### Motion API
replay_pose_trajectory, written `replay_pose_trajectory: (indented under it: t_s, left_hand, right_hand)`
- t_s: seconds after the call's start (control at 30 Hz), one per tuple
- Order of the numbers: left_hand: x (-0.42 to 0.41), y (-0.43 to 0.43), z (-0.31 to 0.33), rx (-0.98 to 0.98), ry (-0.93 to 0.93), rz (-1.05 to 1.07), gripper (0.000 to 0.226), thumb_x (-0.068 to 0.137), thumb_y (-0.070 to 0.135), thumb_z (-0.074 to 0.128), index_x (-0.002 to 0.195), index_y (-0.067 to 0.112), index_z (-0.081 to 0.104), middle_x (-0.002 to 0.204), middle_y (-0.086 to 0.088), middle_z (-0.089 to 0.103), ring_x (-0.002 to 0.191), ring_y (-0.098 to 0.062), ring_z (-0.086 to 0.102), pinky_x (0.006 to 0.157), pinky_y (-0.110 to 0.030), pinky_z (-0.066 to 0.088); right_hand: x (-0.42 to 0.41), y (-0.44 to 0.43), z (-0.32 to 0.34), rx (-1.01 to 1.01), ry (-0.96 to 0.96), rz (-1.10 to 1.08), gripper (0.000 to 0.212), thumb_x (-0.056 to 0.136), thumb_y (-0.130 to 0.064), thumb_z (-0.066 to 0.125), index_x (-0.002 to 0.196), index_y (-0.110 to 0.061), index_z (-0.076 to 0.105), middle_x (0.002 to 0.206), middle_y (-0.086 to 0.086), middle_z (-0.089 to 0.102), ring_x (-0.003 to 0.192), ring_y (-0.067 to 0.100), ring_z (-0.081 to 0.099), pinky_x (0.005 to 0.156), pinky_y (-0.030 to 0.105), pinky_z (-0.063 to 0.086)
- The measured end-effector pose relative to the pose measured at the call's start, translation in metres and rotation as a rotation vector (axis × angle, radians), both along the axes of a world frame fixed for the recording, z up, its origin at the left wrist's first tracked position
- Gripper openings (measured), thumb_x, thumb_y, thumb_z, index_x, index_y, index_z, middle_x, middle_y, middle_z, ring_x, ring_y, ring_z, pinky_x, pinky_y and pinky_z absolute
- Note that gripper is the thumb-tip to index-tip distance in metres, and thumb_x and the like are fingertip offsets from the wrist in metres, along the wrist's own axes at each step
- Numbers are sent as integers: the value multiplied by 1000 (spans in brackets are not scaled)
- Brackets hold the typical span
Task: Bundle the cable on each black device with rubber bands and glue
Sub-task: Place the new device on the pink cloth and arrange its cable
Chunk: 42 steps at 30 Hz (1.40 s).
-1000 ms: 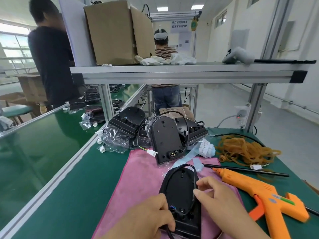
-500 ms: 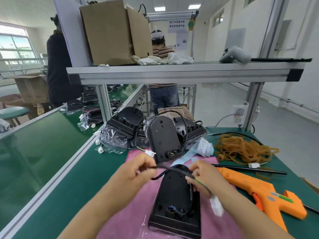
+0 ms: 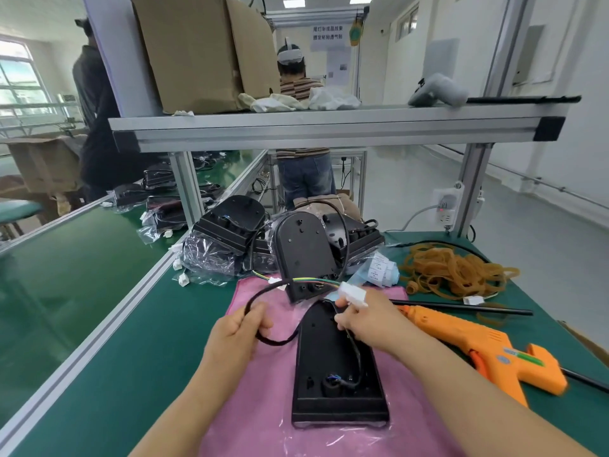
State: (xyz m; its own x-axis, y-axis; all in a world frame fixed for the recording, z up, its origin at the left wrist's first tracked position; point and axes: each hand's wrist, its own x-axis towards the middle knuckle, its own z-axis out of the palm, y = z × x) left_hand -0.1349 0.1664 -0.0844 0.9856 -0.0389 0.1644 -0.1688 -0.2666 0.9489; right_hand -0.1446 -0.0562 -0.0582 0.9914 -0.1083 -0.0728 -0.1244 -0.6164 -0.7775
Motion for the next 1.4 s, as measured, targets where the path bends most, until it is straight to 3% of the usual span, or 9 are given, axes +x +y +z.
replay_pose_trajectory:
  t_s: [0.23, 0.4, 0.57, 0.7, 0.77, 0.83, 1.0, 1.2, 1.4]
  left_hand:
    - [0, -9, -11, 118, 102, -182, 5, 91, 6, 65, 88, 6, 68, 74, -4, 54, 64, -16, 44, 61, -26, 39]
    - [6, -15, -21, 388, -76, -314, 20, 93, -2, 60, 105, 8, 72, 102, 0, 64, 96, -7, 56, 84, -6, 39]
    - [17, -8, -11, 185, -171, -7, 34, 96, 5, 56, 90, 35, 69, 85, 6, 71, 84, -12, 67, 77, -18, 47]
    - [22, -4, 2, -173, -214, 15, 32, 101, 17, 52, 82, 33, 72, 87, 3, 73, 76, -16, 71, 70, -26, 57]
    - [21, -6, 4, -245, -187, 3, 28, 100, 21, 54, 80, 31, 72, 85, 2, 71, 69, -17, 69, 66, -26, 56]
    - [21, -8, 1, -215, -184, 42, 28, 99, 24, 54, 78, 32, 71, 80, 1, 71, 66, -17, 68, 67, -32, 55]
    - [23, -4, -5, -177, -247, 88, 26, 98, 31, 51, 82, 31, 70, 78, 0, 71, 66, -17, 69, 63, -30, 58]
    - [18, -6, 3, -163, -198, 116, 27, 102, 17, 49, 81, 20, 67, 67, 1, 67, 55, -14, 62, 63, -38, 51]
    - [-28, -21, 27, 282, -257, -282, 15, 91, 19, 65, 76, 20, 63, 64, -2, 63, 54, -2, 55, 55, -13, 43]
  right_hand:
    - [4, 2, -5, 6, 10, -96, 15, 85, -4, 59, 76, -14, 53, 88, 18, 73, 66, 22, 56, 67, 36, 51]
    - [4, 1, -6, -1, 24, -119, 12, 82, -1, 56, 86, -12, 58, 84, 14, 70, 76, 27, 62, 73, 38, 53]
    - [2, 0, -9, -272, -73, -101, 5, 87, -20, 66, 87, -20, 61, 88, -1, 63, 92, 21, 61, 79, 29, 47]
    - [2, -1, -12, -321, -80, -67, 5, 87, -16, 64, 90, -18, 67, 100, 1, 68, 96, 21, 61, 85, 32, 50]
    - [4, -2, -10, -236, -56, -57, 5, 88, -18, 67, 92, -18, 67, 91, -2, 66, 91, 17, 61, 85, 32, 51]
    - [4, -11, -2, -138, 66, 45, 22, 84, -22, 74, 103, -17, 67, 86, -6, 63, 87, 14, 62, 88, 34, 55]
    - [0, -35, 22, -146, 337, 407, 77, 76, -3, 80, 142, -16, 44, 109, -7, 56, 101, 5, 59, 88, 20, 52]
    - [4, -24, 16, -314, 226, 394, 76, 71, -16, 87, 134, -20, 46, 98, -11, 57, 92, 7, 61, 88, 25, 53]
    - [9, -24, 7, -294, 192, 350, 74, 64, -20, 91, 126, -22, 51, 96, -9, 60, 97, 15, 65, 91, 39, 55]
